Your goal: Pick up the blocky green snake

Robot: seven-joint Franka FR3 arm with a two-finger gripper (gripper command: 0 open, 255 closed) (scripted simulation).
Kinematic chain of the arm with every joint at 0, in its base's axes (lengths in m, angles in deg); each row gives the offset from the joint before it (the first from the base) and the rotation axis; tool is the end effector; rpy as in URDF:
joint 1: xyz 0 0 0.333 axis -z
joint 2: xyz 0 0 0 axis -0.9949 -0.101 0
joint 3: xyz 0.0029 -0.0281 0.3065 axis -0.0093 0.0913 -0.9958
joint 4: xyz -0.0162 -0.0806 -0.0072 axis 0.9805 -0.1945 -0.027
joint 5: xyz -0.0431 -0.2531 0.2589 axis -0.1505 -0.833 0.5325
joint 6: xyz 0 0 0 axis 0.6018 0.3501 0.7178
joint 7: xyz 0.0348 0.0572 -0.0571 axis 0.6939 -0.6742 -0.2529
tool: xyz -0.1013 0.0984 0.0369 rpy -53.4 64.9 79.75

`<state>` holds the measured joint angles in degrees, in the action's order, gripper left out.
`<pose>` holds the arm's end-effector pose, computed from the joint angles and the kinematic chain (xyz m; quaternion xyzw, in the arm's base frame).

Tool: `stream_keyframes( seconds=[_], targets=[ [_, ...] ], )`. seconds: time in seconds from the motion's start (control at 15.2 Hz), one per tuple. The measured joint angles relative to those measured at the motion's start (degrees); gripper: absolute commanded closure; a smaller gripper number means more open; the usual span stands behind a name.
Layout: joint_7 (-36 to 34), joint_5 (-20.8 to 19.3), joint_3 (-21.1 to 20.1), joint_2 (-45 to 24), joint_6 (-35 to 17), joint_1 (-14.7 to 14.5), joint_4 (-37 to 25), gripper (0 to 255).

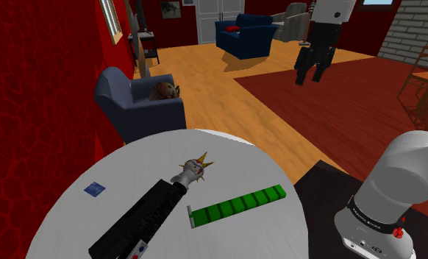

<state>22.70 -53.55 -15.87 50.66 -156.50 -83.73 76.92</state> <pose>0.2747 0.0065 0.5820 -0.9969 0.0466 -0.0070 0.0622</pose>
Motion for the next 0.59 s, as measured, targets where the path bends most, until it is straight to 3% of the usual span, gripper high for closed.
stream_keyframes(
  seconds=[0.13,0.59],
  targets=[
    [0.55,-0.03,-0.19,-0.13,-0.91,-0.33,0.76,0],
    [6.43,0.45,-4.0,-2.31,-12.41,-5.18,9.36,0]
  ],
)
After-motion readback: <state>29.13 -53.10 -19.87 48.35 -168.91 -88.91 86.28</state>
